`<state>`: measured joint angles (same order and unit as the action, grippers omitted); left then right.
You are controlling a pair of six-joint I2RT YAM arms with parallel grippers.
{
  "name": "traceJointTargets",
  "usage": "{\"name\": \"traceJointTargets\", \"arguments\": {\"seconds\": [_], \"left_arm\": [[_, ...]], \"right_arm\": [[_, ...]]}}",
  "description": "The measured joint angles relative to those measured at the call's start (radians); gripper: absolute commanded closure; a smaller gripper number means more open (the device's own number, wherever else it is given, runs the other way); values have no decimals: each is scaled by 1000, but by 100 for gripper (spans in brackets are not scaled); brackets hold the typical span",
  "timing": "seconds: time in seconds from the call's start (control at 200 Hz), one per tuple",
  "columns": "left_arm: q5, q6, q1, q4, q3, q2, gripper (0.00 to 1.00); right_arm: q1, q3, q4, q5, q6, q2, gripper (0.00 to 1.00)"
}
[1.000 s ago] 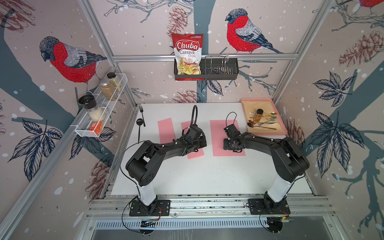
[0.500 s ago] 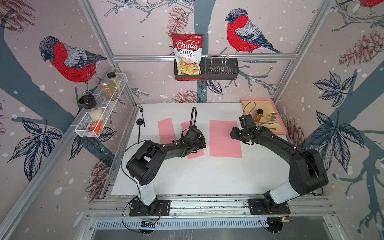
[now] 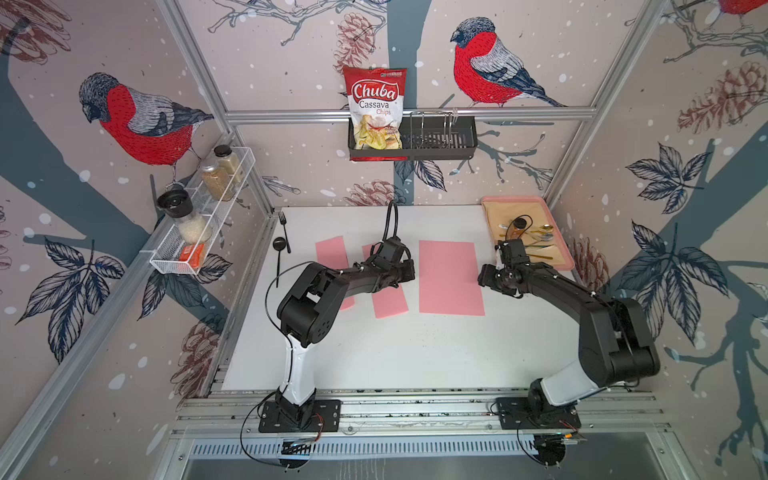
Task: Fold the rectangular paper in half along the long edge
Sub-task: Move the paper to the center of the board, then pick up the paper from the center of the board.
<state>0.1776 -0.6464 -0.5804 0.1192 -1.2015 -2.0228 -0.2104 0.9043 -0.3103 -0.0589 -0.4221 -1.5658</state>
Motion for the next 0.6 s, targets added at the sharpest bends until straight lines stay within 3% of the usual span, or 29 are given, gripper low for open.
{"name": "traceJointTargets", "arguments": {"seconds": [0.6], "left_arm": [[29,0,8,-10,-66,-79,100]], "right_arm": [[-8,30,144,-38,-3,-172,33]]}}
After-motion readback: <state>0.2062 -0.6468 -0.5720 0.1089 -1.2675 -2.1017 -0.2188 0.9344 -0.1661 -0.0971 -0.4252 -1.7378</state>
